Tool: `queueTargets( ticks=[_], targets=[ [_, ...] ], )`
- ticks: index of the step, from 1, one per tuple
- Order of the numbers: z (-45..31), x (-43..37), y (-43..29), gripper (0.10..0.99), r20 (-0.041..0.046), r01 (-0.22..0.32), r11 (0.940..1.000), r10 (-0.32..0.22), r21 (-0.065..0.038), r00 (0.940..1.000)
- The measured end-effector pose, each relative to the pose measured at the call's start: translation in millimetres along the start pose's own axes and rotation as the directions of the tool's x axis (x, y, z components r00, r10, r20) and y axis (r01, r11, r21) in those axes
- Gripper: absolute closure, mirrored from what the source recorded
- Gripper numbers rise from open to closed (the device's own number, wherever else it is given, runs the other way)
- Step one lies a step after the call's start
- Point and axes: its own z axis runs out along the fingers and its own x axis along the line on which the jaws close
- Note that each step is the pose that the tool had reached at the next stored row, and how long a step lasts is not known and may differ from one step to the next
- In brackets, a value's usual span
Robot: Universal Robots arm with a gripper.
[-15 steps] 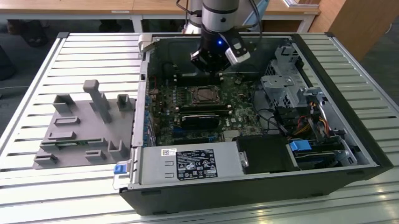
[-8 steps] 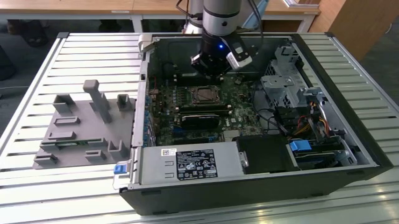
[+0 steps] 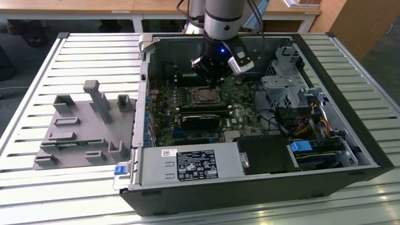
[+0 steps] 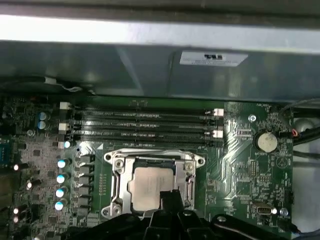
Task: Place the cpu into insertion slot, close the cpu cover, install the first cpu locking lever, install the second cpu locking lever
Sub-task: 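Install the second cpu locking lever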
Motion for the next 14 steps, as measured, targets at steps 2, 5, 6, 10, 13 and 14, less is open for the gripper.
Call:
queueTargets(
  ticks=[2, 5, 6, 10, 13, 14],
  targets=[
    [-0.3, 0.1, -4.7, 0.98, 0.0, 0.0, 1.0, 0.0, -0.004, 1.0],
    [-0.6, 0.3, -12.0, 0.98, 0.0002, 0.0, 0.9999, 0.0, -0.012, 1.0],
    [-0.8, 0.3, -14.4, 0.98, 0.0002, 0.0, 0.9999, 0.0, -0.013, 1.0],
    [-1.1, 0.5, -20.6, 0.98, 0.0005, 0.0, 0.9998, 0.0, -0.022, 1.0],
    [-1.1, 0.5, -23.3, 0.98, 0.0006, 0.0, 0.9992, 0.0, -0.039, 1.0],
    [-1.1, 0.6, -25.3, 0.98, 0.0006, 0.0, 0.9991, 0.0, -0.041, 1.0]
  ],
)
